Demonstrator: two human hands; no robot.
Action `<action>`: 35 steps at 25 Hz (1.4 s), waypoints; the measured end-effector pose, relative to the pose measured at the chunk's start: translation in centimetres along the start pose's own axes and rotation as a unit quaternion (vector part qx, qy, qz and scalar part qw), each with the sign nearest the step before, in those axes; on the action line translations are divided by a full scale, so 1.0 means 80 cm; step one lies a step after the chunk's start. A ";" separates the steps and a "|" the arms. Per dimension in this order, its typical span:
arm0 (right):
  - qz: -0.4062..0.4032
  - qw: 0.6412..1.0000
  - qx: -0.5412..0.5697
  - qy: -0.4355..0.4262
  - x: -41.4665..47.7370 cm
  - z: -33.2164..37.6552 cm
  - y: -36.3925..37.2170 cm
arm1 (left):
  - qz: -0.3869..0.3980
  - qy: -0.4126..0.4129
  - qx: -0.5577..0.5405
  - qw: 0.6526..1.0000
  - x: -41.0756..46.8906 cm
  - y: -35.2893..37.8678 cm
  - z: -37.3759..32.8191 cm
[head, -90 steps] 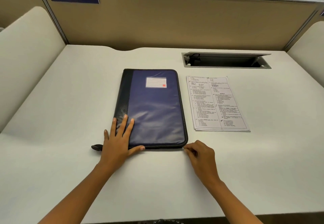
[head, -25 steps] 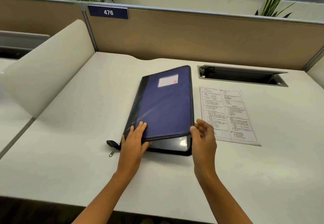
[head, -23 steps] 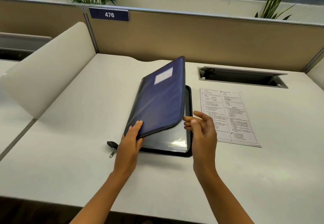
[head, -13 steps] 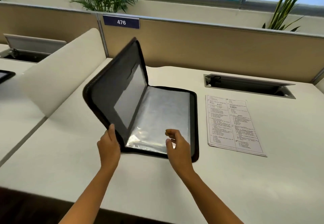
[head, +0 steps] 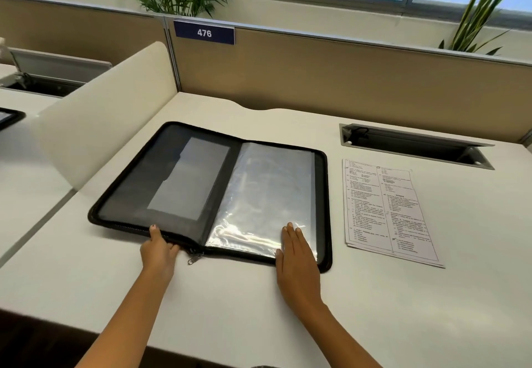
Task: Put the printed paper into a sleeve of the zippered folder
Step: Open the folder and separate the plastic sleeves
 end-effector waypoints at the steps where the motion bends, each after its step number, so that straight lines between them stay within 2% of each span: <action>1: 0.000 1.000 -0.003 -0.003 0.001 -0.001 0.000 | -0.027 0.004 0.022 0.999 0.002 -0.001 0.001; 3: 0.003 1.000 -0.013 -0.013 0.004 -0.002 -0.002 | -0.115 0.047 0.101 0.987 -0.001 -0.003 -0.006; 5: 0.008 1.000 -0.013 -0.020 0.011 -0.002 -0.006 | -0.183 0.138 0.143 0.963 -0.013 0.004 -0.019; 7: 0.014 1.000 0.013 -0.015 0.022 -0.003 -0.013 | -0.212 0.258 0.184 0.925 -0.030 0.015 -0.030; 9: 0.010 0.998 0.061 0.000 0.039 -0.006 -0.023 | -0.203 0.382 0.246 0.867 -0.044 0.030 -0.031; 12: 0.000 0.994 0.106 0.016 0.075 -0.015 -0.038 | -0.108 0.483 0.353 0.794 -0.055 0.066 -0.024; 16: 0.031 0.994 0.107 0.019 0.153 -0.033 -0.045 | 0.107 0.485 0.477 0.725 -0.038 0.136 -0.015; 19: 0.043 0.995 0.091 0.013 0.224 -0.050 -0.047 | 0.206 0.495 0.591 0.603 -0.023 0.173 0.005; 21: 0.047 0.993 0.104 0.024 0.267 -0.066 -0.047 | 0.230 0.492 0.632 0.553 -0.016 0.182 0.021; 23: 0.061 0.990 0.116 0.046 0.301 -0.086 -0.044 | 0.232 0.480 0.655 0.536 -0.008 0.182 0.034; 25: 0.095 0.990 0.094 0.053 0.320 -0.103 -0.035 | 0.219 0.480 0.661 0.534 -0.003 0.181 0.039; 27: 0.110 0.994 0.018 0.019 0.329 -0.111 -0.028 | 0.215 0.483 0.657 0.538 -0.001 0.181 0.040; 29: 0.082 0.996 -0.024 -0.032 0.330 -0.109 -0.027 | 0.216 0.486 0.654 0.538 0.000 0.181 0.041; 31: 0.046 0.997 0.050 -0.047 0.323 -0.103 -0.034 | 0.217 0.486 0.652 0.540 0.000 0.181 0.042; 35: -0.040 0.954 0.290 0.063 0.295 -0.095 -0.054 | 0.214 0.488 0.643 0.549 -0.001 0.181 0.041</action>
Point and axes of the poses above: each hand's wrist, its own x-axis towards the middle knuckle, its own y-axis out of the palm, z = x × y, the point moved 5 cm from there along x, towards the middle knuckle, and after that the axes turned 1 degree about x, right-handed, at the moved point
